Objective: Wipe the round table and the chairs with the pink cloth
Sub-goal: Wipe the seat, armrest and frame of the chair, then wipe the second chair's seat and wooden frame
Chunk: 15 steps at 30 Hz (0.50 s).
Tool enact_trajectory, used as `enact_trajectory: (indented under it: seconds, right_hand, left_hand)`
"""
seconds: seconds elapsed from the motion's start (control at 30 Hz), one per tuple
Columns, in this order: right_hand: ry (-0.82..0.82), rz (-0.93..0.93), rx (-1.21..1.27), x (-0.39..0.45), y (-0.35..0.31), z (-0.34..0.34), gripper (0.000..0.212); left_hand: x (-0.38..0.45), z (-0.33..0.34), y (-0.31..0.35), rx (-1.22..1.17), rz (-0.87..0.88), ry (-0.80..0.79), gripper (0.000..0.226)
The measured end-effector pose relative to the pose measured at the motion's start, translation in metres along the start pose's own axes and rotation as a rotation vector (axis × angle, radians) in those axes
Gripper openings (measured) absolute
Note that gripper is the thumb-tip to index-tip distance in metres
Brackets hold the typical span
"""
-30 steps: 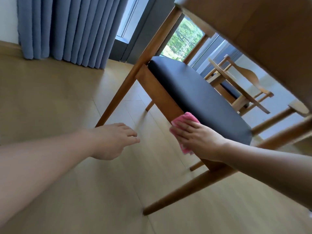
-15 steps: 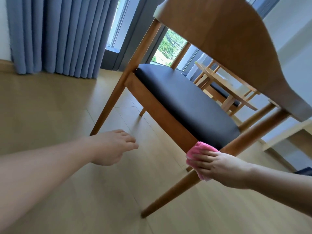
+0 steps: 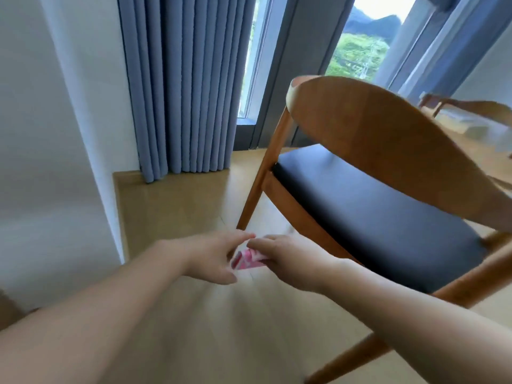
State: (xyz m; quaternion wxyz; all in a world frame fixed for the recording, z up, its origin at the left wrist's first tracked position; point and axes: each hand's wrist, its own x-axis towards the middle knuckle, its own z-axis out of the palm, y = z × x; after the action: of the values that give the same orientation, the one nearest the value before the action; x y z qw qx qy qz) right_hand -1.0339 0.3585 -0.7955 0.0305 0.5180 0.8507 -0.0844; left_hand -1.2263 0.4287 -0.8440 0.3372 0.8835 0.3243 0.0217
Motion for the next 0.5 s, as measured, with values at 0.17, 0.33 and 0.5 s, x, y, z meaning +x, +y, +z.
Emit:
enact_trajectory:
  seconds: [0.17, 0.33, 0.5]
  right_hand:
    - [0.216, -0.026, 0.361, 0.025, -0.059, -0.100, 0.030]
    - [0.257, -0.062, 0.446, 0.034, -0.084, -0.251, 0.031]
    - [0.277, -0.036, 0.489, 0.013, -0.085, -0.411, 0.027]
  left_hand:
    - [-0.076, -0.117, 0.056, -0.166, -0.142, 0.115, 0.025]
    - [-0.112, -0.258, 0.139, -0.211, -0.228, 0.170, 0.009]
    - [-0.124, -0.391, 0.232, -0.216, -0.255, 0.221, 0.011]
